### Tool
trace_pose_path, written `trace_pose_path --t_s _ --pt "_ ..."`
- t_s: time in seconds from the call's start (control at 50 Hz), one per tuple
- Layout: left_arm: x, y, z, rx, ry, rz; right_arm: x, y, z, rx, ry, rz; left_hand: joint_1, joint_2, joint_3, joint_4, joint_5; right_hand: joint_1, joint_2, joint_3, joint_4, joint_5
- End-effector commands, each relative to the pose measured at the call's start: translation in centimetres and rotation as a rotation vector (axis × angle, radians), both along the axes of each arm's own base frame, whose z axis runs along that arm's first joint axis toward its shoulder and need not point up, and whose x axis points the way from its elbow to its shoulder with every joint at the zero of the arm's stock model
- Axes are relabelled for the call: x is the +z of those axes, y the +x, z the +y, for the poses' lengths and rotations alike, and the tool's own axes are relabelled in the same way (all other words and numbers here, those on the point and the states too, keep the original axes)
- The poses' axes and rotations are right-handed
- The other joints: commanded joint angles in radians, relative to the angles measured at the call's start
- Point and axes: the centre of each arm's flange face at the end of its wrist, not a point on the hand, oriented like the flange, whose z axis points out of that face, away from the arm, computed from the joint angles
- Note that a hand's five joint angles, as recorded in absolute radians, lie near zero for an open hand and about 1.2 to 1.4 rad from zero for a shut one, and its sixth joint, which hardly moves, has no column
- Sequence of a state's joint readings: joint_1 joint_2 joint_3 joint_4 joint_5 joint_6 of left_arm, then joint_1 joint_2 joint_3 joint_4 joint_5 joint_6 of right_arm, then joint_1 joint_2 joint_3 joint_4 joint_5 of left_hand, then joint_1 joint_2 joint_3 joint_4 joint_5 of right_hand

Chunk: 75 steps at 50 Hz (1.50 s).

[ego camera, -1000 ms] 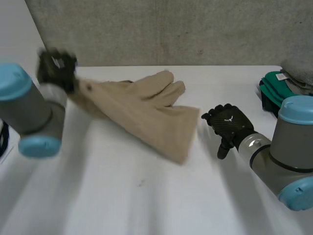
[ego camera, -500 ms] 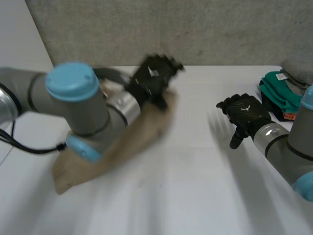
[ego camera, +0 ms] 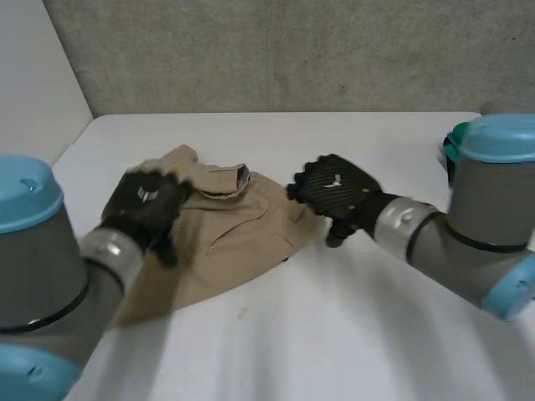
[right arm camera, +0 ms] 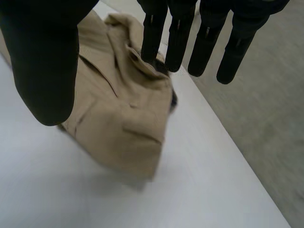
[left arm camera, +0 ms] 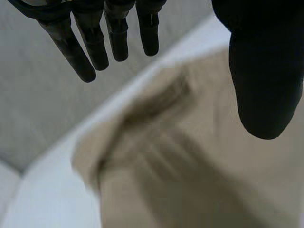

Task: Fold the laundry.

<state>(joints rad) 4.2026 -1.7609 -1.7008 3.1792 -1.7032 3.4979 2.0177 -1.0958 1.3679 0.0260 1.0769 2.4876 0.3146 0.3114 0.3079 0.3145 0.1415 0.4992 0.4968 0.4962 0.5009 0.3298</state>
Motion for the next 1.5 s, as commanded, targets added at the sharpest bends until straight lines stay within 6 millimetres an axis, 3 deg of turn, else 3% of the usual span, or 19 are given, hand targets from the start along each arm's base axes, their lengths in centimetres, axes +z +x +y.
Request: trace_pose_path --t_s 0.02,0.16,0.34,0.36,0.42,0.44,0.46,0.5,0.58,0.66,0.68,0.76,0.8,0.88,0.98,1.0,1.22,1.32,1.5 --pt "-3.1 4.3 1.1 0.140 0.206 -0.068 -2.1 5.0 -0.3 0.106 -0.038 0.006 0.075 0.078 0.082 0.075 0.074 0.107 0.109 0.110 0.105 0.102" --pt "-4.6 6.0 0.6 0.204 0.226 -0.069 -5.6 8.4 -1.9 0.147 -0.112 0.063 0.011 0.014 0.017 0.011 0.009 0.110 0.112 0.113 0.108 0.105" --pt "-7.6 6.4 -2.2 0.193 0.188 -0.136 -8.9 9.5 -4.2 0.131 -0.144 0.136 0.045 0.048 0.052 0.045 0.044 0.159 0.162 0.162 0.158 0.154" --pt "-7.9 6.4 -2.4 0.190 0.180 -0.149 -9.0 9.5 -4.4 0.127 -0.149 0.135 0.095 0.098 0.102 0.095 0.094 0.232 0.235 0.235 0.231 0.227" --pt "-8.9 6.5 -3.3 0.188 0.165 -0.203 -9.1 9.4 -5.1 0.107 -0.154 0.136 0.563 0.567 0.570 0.564 0.562 0.877 0.879 0.880 0.875 0.872" --pt "-9.0 6.5 -3.4 0.186 0.161 -0.212 -9.1 9.3 -5.2 0.102 -0.152 0.137 0.711 0.714 0.717 0.711 0.709 0.897 0.899 0.900 0.895 0.892" --pt "-9.2 6.5 -3.8 0.187 0.144 -0.226 -8.7 9.1 -5.3 0.097 -0.148 0.137 1.078 1.081 1.085 1.078 1.077 0.897 0.899 0.900 0.895 0.892" --pt "-9.0 6.5 -4.4 0.193 0.117 -0.236 -8.0 8.8 -5.2 0.083 -0.137 0.141 1.082 1.085 1.088 1.082 1.080 0.897 0.899 0.900 0.895 0.892" --pt "-6.7 6.3 -5.2 0.215 0.032 -0.213 -5.0 7.5 -4.8 0.029 -0.110 0.120 1.082 1.085 1.088 1.082 1.080 0.897 0.899 0.900 0.895 0.892" --pt "-0.5 5.8 -5.5 0.219 -0.157 -0.114 -0.4 5.7 -4.7 -0.044 -0.112 0.042 1.082 1.085 1.088 1.082 1.080 0.897 0.899 0.900 0.895 0.892" --pt "2.3 5.6 -5.5 0.219 -0.238 -0.067 1.4 5.0 -4.7 -0.072 -0.113 0.001 1.082 1.085 1.088 1.082 1.080 0.897 0.899 0.900 0.895 0.892" --pt "8.5 5.2 -4.7 0.195 -0.410 0.049 5.1 3.2 -4.6 -0.126 -0.109 -0.090 1.082 1.085 1.088 1.082 1.080 0.897 0.899 0.900 0.895 0.892" --pt "9.8 5.0 -4.1 0.174 -0.436 0.067 6.0 2.7 -4.3 -0.135 -0.102 -0.104 1.082 1.085 1.088 1.082 1.080 0.897 0.899 0.900 0.895 0.892" --pt "8.6 4.3 -3.0 0.108 -0.326 0.047 6.5 1.7 -2.9 -0.137 -0.042 -0.068 1.082 1.085 1.088 1.082 1.080 0.897 0.899 0.900 0.895 0.892" --pt "3.4 3.9 -0.9 0.057 -0.025 0.035 5.3 1.3 -1.5 -0.124 -0.006 0.004 0.306 0.309 0.312 0.306 0.304 0.897 0.899 0.900 0.895 0.892" --pt "2.8 3.8 -0.5 0.055 0.015 0.039 5.0 1.4 -1.4 -0.121 -0.006 0.015 0.272 0.275 0.279 0.272 0.271 0.897 0.899 0.900 0.895 0.892" --pt "-3.5 1.9 2.0 -0.001 0.299 0.094 4.0 1.2 -0.6 -0.193 -0.016 0.079 0.192 0.196 0.199 0.193 0.191 0.897 0.899 0.900 0.895 0.892" --pt "-5.7 1.1 1.4 -0.056 0.295 0.061 3.2 1.0 -0.4 -0.219 0.022 0.082 0.122 0.126 0.129 0.122 0.121 0.897 0.899 0.900 0.895 0.892" --pt "-6.7 -0.1 -0.6 -0.109 0.174 0.058 2.6 0.8 -0.2 -0.226 0.053 0.087 0.008 0.011 0.014 0.008 0.006 0.897 0.899 0.900 0.895 0.892"
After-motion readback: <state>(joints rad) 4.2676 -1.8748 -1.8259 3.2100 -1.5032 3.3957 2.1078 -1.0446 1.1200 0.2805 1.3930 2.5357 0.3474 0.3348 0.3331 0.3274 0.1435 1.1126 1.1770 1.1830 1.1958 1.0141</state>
